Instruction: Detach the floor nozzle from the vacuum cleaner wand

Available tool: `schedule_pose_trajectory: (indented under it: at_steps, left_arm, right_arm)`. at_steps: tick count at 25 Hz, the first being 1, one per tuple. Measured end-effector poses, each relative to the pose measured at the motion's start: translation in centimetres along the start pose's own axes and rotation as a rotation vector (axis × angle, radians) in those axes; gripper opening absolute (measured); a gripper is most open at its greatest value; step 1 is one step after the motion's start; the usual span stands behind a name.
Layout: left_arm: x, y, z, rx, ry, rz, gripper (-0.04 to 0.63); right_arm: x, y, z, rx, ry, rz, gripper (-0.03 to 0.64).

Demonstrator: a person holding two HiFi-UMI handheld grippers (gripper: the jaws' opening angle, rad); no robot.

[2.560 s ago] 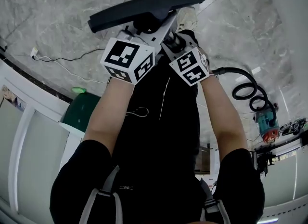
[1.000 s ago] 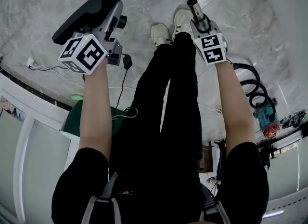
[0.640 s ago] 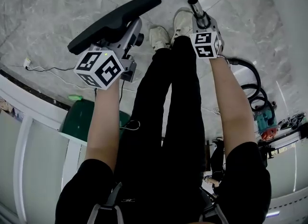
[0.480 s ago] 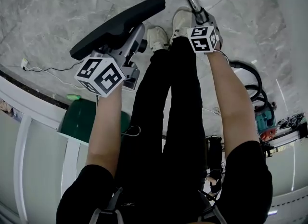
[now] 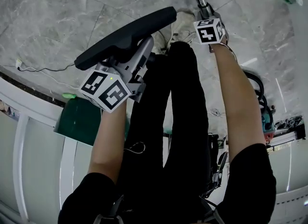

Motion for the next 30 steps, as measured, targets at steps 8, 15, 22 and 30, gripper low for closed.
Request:
schedule_pose_trajectory:
  at_steps: [8, 15, 22, 30]
  left_arm:
    - [0.1, 0.2, 0.1, 0.015, -0.021, 0.006, 0.169]
    - [0.5, 0.7, -0.5, 0.001, 0.003, 0.038, 0.169]
    - [0.8, 0.5, -0.8, -0.005, 0.016, 0.075, 0.169]
    - [0.8, -0.2, -1.0, 0.016, 0.000, 0.083, 0.169]
  right_arm:
    - [-0.4, -0.3, 1.7, 0.034, -0.010, 0.002, 0.060]
    - [-0.5, -0.4, 1.8, 0.027, 0.008, 0.007, 0.061]
    - [-0.4, -0.8, 2.4, 0.055, 0.008, -0.015, 0.071]
    - [0.3, -1.2, 2.8, 0.090, 0.040, -0.082, 0.147]
Point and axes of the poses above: the fingertips, and each gripper's own axes: z forward along the fingers, x to its left, y out of its top, the point moved 1 cm from there along -z, backward along the fingers, and after that the axes turned 4 degrees about -z, right-handed, at the moved point
